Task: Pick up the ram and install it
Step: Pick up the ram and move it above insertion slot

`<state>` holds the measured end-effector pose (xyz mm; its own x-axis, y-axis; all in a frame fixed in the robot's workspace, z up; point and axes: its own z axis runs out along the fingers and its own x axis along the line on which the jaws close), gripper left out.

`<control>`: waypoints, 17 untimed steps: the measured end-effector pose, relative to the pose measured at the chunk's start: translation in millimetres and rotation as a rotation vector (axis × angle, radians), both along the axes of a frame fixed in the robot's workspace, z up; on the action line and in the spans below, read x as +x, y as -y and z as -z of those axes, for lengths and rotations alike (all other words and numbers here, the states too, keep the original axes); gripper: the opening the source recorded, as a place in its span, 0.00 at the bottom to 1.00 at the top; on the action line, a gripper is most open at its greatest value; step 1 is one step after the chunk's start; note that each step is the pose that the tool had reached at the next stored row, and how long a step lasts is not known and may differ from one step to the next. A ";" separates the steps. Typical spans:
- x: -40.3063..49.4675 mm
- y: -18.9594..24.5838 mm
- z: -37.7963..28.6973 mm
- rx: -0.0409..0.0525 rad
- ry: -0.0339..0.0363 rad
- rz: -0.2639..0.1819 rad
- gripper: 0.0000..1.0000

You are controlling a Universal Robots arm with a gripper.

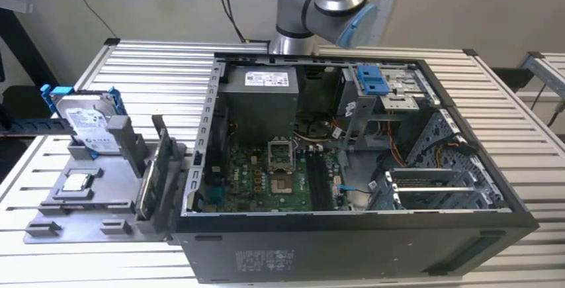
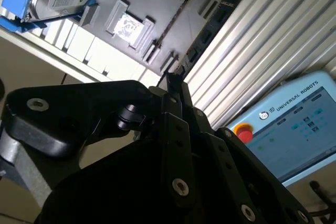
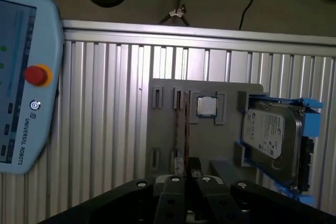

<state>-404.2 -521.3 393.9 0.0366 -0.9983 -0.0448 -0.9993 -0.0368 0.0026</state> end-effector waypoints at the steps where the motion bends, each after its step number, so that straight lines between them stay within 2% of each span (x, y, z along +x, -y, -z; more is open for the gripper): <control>1: 0.0 0.0 -0.3 -0.0002 -0.0002 0.000 0.14; 11: 1.7 0.0 -1.2 -0.0002 -0.0003 0.000 0.14; 17: 9.9 0.0 -1.2 -0.0003 -0.0007 0.000 0.14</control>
<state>-394.3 -521.3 395.1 0.0366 -0.9983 -0.0445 -0.9993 -0.0368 0.0032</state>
